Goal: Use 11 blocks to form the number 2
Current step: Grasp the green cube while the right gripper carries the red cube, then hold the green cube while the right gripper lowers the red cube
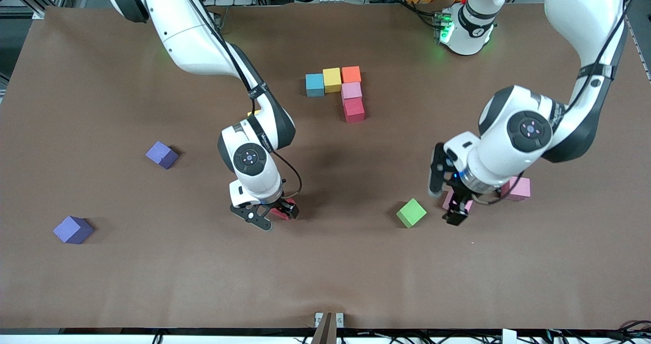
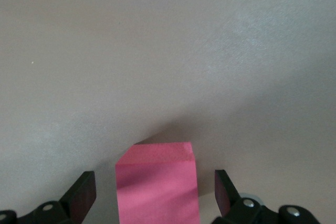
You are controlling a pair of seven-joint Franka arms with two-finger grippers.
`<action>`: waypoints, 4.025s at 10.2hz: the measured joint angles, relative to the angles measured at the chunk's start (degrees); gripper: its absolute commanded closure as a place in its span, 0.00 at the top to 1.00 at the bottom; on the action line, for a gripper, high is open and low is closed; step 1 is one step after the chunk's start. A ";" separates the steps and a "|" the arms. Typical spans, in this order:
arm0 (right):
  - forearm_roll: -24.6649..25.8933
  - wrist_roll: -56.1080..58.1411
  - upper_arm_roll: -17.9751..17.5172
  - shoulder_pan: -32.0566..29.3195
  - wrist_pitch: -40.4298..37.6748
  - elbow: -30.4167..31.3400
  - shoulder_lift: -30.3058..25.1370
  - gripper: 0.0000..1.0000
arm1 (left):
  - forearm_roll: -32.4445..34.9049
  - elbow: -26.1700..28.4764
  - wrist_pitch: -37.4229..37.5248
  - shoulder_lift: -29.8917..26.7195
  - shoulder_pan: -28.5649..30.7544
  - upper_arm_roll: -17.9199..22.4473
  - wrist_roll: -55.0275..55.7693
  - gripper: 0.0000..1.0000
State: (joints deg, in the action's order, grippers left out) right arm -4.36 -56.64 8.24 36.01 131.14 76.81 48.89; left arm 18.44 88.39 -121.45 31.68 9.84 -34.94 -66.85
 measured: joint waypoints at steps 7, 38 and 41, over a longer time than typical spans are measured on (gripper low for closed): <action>-0.54 -0.09 0.21 0.56 0.02 -1.15 2.09 0.68 | -0.01 -4.01 -2.67 9.95 -3.44 0.56 39.87 1.00; 12.15 64.40 -9.25 14.37 2.20 35.75 -28.35 0.57 | 2.39 -5.39 -6.84 15.01 -16.93 14.34 51.27 1.00; 12.35 67.58 -9.35 14.81 6.31 36.58 -27.70 0.57 | 2.39 -5.30 -7.31 16.09 -17.19 14.45 51.32 1.00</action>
State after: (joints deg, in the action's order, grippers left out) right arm 7.99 10.95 -1.11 50.81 137.45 113.40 21.19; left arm 20.83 83.09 -128.76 47.77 -7.35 -20.50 -15.53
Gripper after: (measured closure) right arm 0.432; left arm 0.000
